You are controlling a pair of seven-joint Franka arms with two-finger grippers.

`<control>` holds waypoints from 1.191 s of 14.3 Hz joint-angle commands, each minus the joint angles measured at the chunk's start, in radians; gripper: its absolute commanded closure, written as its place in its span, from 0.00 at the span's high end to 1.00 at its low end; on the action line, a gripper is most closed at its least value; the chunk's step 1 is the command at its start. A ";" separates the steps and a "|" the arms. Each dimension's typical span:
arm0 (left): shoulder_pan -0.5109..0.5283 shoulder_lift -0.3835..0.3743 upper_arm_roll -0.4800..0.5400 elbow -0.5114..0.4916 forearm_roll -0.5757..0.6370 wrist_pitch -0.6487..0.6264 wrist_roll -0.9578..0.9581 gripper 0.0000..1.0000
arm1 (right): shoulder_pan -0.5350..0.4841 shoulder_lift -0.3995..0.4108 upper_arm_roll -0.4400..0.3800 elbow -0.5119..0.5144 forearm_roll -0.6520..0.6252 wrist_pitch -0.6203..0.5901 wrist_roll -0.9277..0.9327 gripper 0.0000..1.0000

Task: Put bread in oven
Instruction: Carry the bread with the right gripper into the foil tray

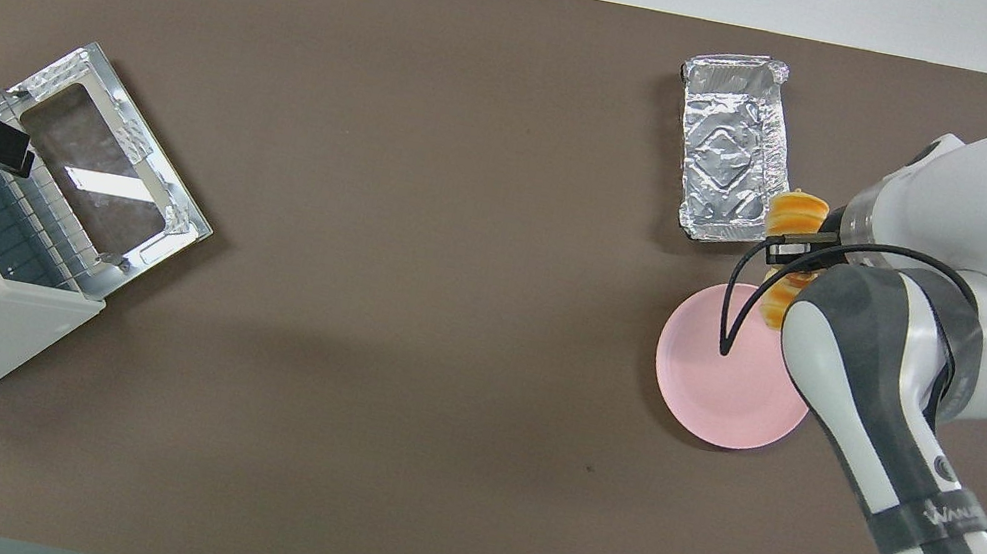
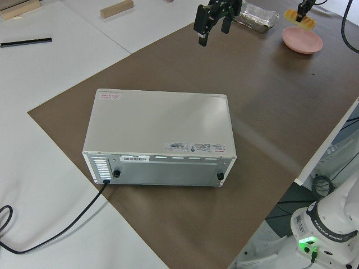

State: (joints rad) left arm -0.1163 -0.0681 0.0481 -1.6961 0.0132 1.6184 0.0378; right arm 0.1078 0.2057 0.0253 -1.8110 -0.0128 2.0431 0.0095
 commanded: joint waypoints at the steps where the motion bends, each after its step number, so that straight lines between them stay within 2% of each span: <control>1: 0.001 -0.019 0.001 -0.013 -0.009 -0.008 0.007 1.00 | 0.006 0.246 0.007 0.303 -0.006 -0.072 -0.025 0.00; 3: 0.003 -0.019 0.001 -0.013 -0.009 -0.006 0.008 1.00 | 0.010 0.369 0.007 0.463 -0.012 -0.129 -0.025 0.00; 9: 0.001 -0.019 0.001 -0.013 -0.009 -0.006 0.007 1.00 | 0.032 0.555 0.007 0.694 -0.012 -0.132 -0.025 0.00; 13: 0.003 -0.019 0.001 -0.011 -0.009 -0.006 0.008 1.00 | 0.026 0.566 0.011 0.679 0.040 -0.045 -0.026 0.00; 15: 0.003 -0.019 0.001 -0.013 -0.009 -0.006 0.007 1.00 | 0.035 0.542 0.011 0.566 0.062 0.058 -0.026 0.00; 17: 0.001 -0.019 0.001 -0.011 -0.009 -0.006 0.007 1.00 | 0.038 0.525 0.011 0.529 0.059 0.074 -0.025 0.00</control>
State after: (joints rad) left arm -0.1163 -0.0681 0.0481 -1.6961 0.0132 1.6183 0.0378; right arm 0.1477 0.7579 0.0311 -1.2204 0.0273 2.0805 -0.0015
